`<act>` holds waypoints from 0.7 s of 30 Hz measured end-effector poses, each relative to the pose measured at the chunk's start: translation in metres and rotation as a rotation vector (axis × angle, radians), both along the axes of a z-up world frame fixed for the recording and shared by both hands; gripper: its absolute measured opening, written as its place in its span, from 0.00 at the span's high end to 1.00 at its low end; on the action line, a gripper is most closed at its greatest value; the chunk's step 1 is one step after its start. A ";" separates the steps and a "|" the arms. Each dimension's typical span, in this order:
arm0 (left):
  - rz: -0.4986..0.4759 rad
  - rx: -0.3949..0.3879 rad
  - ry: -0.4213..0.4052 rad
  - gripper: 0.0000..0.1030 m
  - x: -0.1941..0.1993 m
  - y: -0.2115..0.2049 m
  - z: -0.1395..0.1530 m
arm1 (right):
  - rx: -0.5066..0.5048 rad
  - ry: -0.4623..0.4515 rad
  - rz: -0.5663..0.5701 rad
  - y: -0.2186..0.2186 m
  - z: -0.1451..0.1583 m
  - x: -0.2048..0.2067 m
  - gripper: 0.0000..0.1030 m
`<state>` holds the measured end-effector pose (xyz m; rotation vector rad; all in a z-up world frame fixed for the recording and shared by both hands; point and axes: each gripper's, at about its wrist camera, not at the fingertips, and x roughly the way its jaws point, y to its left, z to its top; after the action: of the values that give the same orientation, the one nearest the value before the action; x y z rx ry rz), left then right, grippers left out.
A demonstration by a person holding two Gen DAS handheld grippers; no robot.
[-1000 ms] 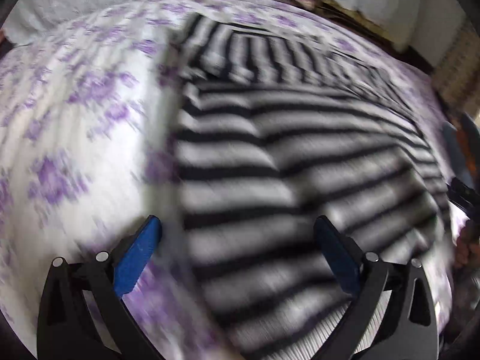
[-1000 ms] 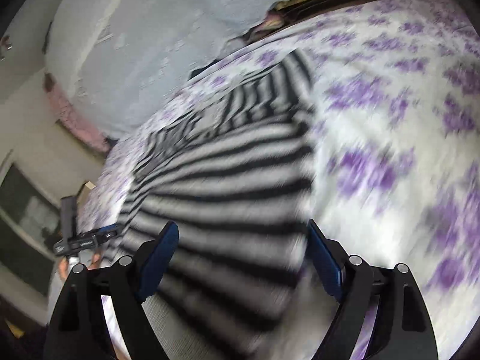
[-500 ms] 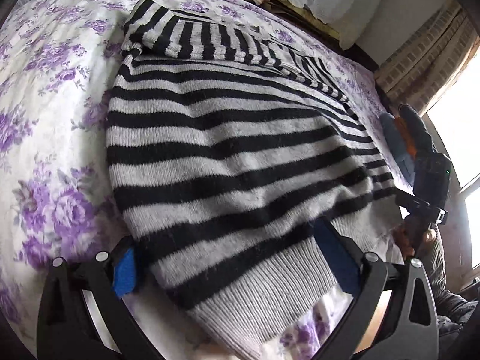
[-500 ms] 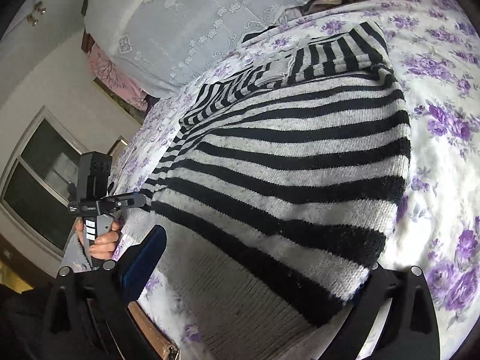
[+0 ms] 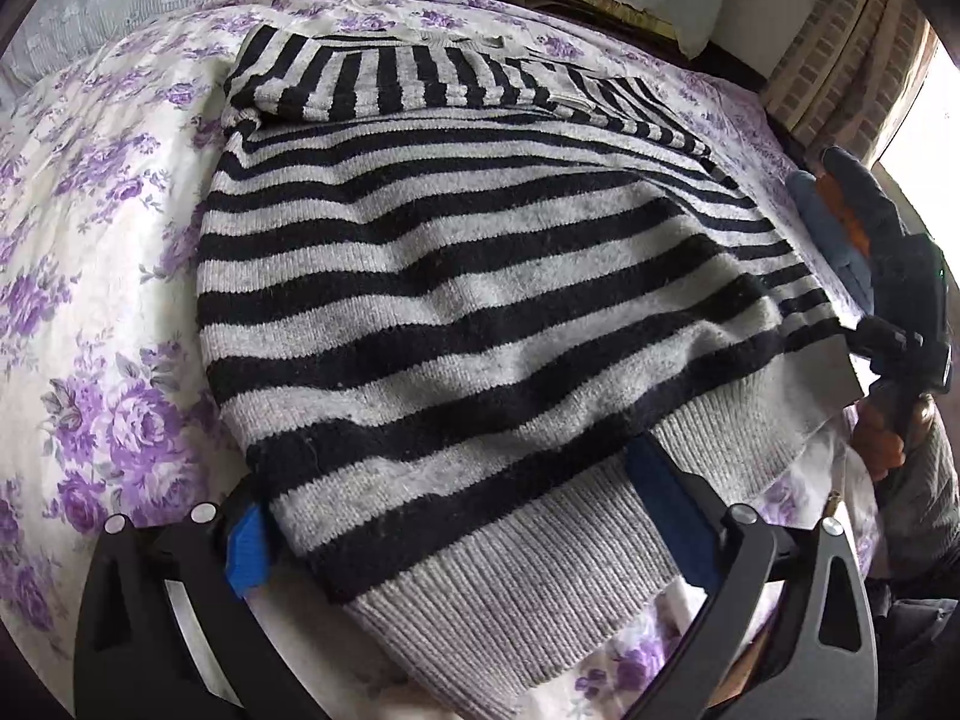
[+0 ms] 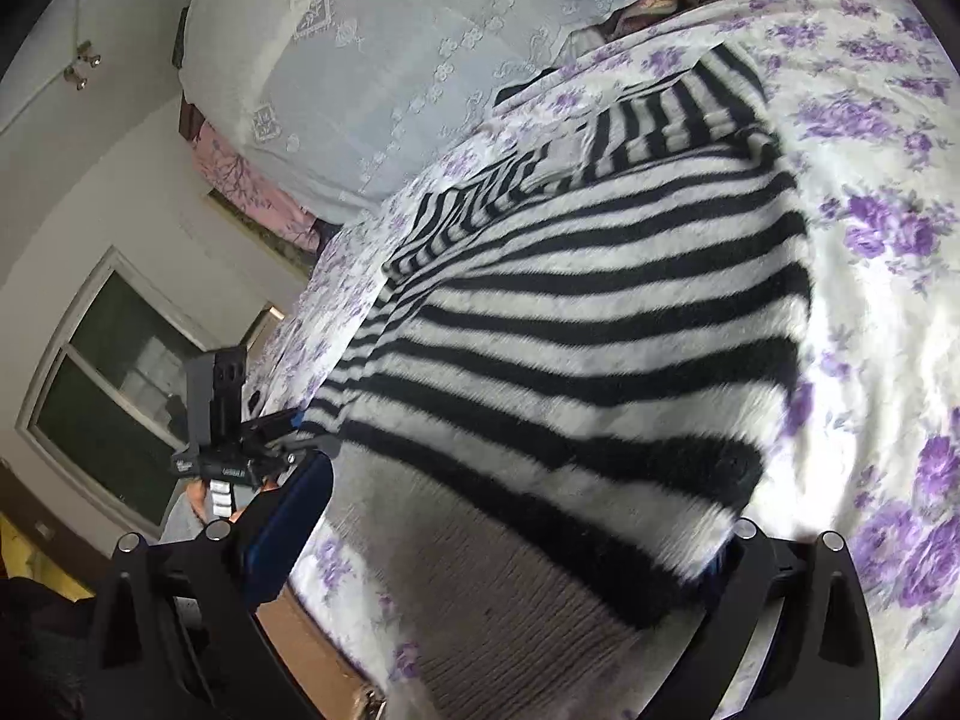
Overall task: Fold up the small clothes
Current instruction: 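Grasp the ribbed hem with the left tool while the right tool grasps it too, then lift the hem with both tools and fold it toward the collar, then release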
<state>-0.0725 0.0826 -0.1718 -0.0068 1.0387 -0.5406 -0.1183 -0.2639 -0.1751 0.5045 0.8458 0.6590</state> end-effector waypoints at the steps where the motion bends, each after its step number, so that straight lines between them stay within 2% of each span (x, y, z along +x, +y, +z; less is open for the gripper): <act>1: -0.003 -0.009 -0.001 0.05 -0.001 0.001 0.001 | -0.018 0.002 0.013 0.003 0.001 -0.002 0.03; 2: -0.007 -0.017 -0.006 0.11 -0.003 0.002 0.002 | -0.037 0.002 0.018 0.006 0.002 -0.004 0.03; 3: -0.009 -0.012 -0.020 0.28 -0.007 0.002 0.004 | -0.054 -0.003 0.011 0.007 0.002 -0.007 0.06; 4: -0.016 -0.015 -0.027 0.36 -0.010 0.002 0.006 | -0.070 -0.007 0.001 0.009 0.003 -0.008 0.10; 5: -0.021 -0.026 -0.027 0.48 -0.011 0.003 0.007 | -0.100 -0.010 -0.017 0.010 0.003 -0.010 0.21; 6: -0.027 -0.037 -0.022 0.62 -0.012 0.004 0.007 | -0.118 -0.010 -0.035 0.009 0.003 -0.012 0.40; 7: -0.024 -0.036 -0.019 0.66 -0.011 0.005 0.007 | -0.118 -0.003 -0.044 0.008 0.001 -0.012 0.50; 8: -0.017 -0.038 -0.017 0.72 -0.010 0.006 0.007 | -0.112 0.009 -0.055 0.006 -0.001 -0.011 0.70; 9: -0.009 -0.049 -0.014 0.77 -0.008 0.009 0.007 | -0.108 0.025 -0.073 0.003 -0.003 -0.010 0.81; 12: 0.012 -0.094 -0.019 0.89 -0.007 0.017 0.013 | -0.084 0.036 -0.105 -0.007 -0.004 -0.011 0.84; 16: 0.023 -0.147 -0.078 0.90 -0.007 0.024 0.034 | -0.115 -0.038 -0.096 -0.004 0.011 -0.017 0.85; 21: 0.036 -0.153 -0.148 0.90 0.004 0.024 0.060 | -0.085 -0.102 -0.087 -0.007 0.038 -0.004 0.86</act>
<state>-0.0684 0.1064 -0.1122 -0.1194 0.8501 -0.5780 -0.1218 -0.2714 -0.1374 0.4253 0.7487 0.5622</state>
